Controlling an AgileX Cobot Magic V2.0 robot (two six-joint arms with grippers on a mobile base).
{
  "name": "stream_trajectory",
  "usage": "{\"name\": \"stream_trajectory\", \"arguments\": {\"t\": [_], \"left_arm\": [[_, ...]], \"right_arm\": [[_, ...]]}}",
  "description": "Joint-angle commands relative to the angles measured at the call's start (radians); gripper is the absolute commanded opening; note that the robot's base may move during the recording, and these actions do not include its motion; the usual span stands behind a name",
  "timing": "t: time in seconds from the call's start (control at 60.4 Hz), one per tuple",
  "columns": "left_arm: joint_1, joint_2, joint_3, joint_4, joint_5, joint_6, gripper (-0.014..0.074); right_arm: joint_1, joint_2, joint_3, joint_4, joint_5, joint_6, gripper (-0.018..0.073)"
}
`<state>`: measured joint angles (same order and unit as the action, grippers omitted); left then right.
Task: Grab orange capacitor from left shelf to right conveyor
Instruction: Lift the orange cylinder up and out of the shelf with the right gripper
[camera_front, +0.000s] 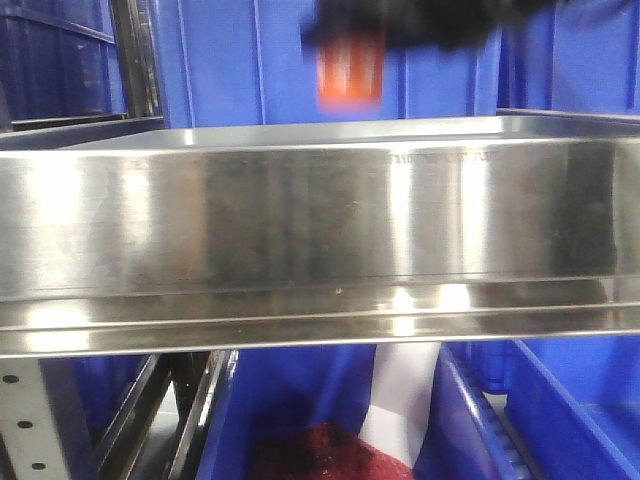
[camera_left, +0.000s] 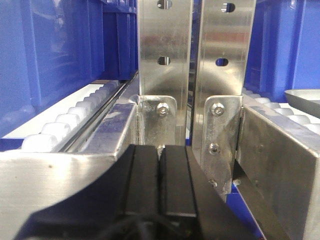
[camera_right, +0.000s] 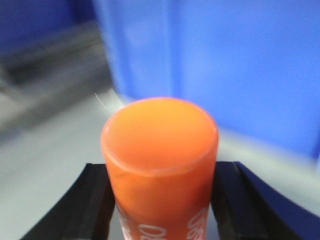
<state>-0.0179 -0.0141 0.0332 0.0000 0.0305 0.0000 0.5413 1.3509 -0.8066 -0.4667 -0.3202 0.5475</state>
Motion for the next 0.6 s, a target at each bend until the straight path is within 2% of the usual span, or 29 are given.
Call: {"name": "stream_trajectory", "arguments": {"t": [0.0,0.132,0.314,0.414,0.579], "left_arm": [[0.001,0.006,-0.008,-0.006,-0.084,0.0,-0.0105],[0.001,0.006,-0.008,-0.006,-0.084,0.0,-0.0105],[0.001,0.006,-0.008,-0.006,-0.084,0.0,-0.0105],[0.001,0.006,-0.008,-0.006,-0.084,0.0,-0.0105],[0.001,0.006,-0.008,-0.006,-0.084,0.0,-0.0105]], "right_arm": [[0.022,-0.142,0.037,-0.053,-0.078,-0.003,0.0049],[0.051,-0.354,0.184,-0.064,-0.05,-0.003,0.0052],[0.051,-0.665,0.348,-0.048,0.032,-0.003,0.0055],[0.051,-0.86,0.382,-0.045,0.177,-0.003,0.0055],[0.051,-1.131,0.394,-0.045,0.497,-0.003,0.0055]]}}
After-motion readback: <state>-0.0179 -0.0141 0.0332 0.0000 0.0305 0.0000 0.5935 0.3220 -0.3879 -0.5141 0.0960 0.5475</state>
